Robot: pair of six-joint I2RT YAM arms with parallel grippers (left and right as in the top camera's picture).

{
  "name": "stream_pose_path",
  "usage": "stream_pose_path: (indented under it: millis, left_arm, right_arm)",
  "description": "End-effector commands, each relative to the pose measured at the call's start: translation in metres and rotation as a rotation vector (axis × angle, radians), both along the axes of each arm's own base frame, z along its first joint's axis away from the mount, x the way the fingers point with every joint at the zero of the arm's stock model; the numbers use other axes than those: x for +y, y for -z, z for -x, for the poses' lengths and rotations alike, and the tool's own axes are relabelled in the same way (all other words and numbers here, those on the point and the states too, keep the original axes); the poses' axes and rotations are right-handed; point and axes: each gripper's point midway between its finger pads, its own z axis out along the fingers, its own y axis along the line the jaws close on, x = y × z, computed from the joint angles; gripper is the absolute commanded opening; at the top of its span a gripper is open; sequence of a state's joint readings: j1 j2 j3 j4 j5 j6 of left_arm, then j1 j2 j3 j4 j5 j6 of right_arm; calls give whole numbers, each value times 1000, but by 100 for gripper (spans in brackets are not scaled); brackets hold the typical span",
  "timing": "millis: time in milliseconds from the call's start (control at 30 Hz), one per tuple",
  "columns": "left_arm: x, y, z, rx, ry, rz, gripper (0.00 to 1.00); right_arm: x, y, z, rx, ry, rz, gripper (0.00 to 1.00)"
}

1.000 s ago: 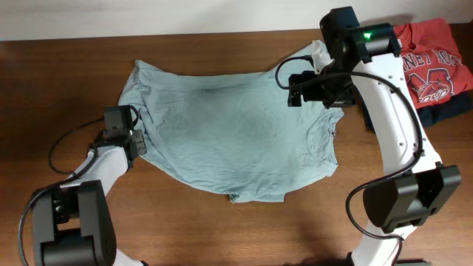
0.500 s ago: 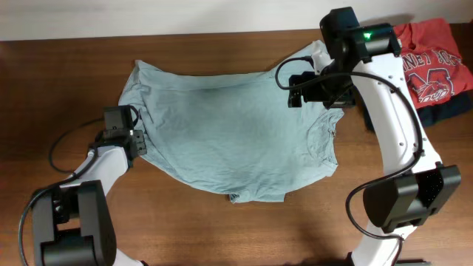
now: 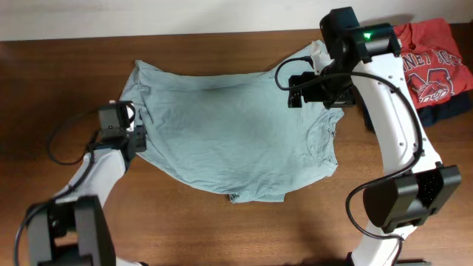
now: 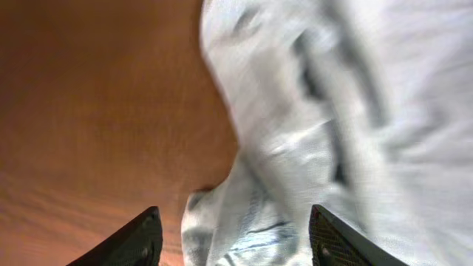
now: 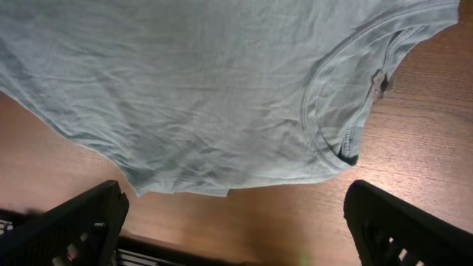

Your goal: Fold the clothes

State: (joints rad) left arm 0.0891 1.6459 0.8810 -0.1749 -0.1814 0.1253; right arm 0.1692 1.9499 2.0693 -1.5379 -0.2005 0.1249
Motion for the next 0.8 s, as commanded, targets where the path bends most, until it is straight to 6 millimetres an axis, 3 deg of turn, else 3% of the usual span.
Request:
stream_pose_path:
  millis: [0,133,333,467,633,767]
  left_arm:
    - [-17,-20,-11,-47,127,28,66]
    - [-23,-11,-7,-11,179,33,66]
    - [-19,21,-4,76,208,-2,65]
    - [-2,29,1,118,148,-81,64]
    - [32,22,9,149,26,-238,59]
    - [43,21,13,134,-62,-211,59]
  right_arm:
    - [4,-4,2,-15,-23,-6,97]
    - [4,-4,2,-15,-24,-6,97]
    - [4,-4,2,-15,-27,-6,97]
    - [4,-4,3,-11,-27,-5,97]
    - [4,-4,4,-10,-31,-4,97]
    - [4,-4,4,-10,-31,-4,97]
